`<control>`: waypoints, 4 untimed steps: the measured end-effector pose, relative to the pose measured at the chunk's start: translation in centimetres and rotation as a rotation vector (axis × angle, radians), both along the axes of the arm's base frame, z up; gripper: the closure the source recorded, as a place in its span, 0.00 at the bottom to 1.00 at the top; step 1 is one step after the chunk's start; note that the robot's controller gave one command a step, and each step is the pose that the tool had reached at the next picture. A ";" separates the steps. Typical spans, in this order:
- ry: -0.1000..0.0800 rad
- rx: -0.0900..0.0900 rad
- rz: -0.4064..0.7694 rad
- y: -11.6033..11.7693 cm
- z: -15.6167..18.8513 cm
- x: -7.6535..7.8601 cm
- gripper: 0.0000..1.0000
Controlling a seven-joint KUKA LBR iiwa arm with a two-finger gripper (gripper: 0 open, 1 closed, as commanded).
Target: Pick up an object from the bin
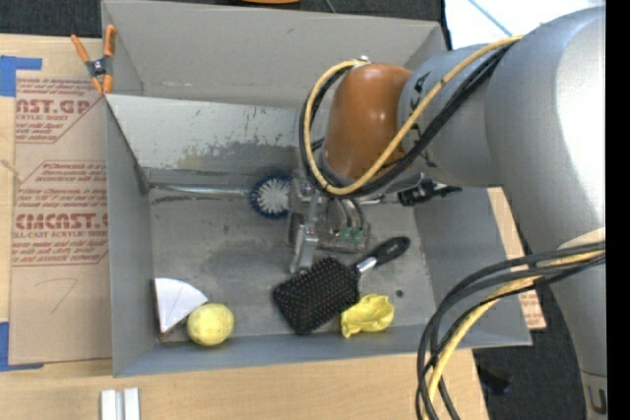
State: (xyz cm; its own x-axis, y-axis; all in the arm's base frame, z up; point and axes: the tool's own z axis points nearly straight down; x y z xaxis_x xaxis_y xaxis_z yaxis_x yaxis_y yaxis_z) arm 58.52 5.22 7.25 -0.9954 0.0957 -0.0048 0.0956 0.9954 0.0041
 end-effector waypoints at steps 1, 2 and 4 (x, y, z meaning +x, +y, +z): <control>-0.006 0.006 -0.104 -0.9 4.0 0.1 0.00; -0.003 0.001 -0.021 -0.2 0.7 0.1 0.00; -0.005 0.002 -0.037 -0.2 0.6 0.1 1.00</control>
Offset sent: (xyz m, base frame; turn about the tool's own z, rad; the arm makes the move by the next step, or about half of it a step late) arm -0.0010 -0.0008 0.0055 0.0184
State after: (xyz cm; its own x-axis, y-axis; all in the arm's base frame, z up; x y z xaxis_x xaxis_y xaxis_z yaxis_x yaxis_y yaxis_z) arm 58.58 4.98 7.89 -0.9912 0.1321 -0.0095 0.1320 0.9912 0.0072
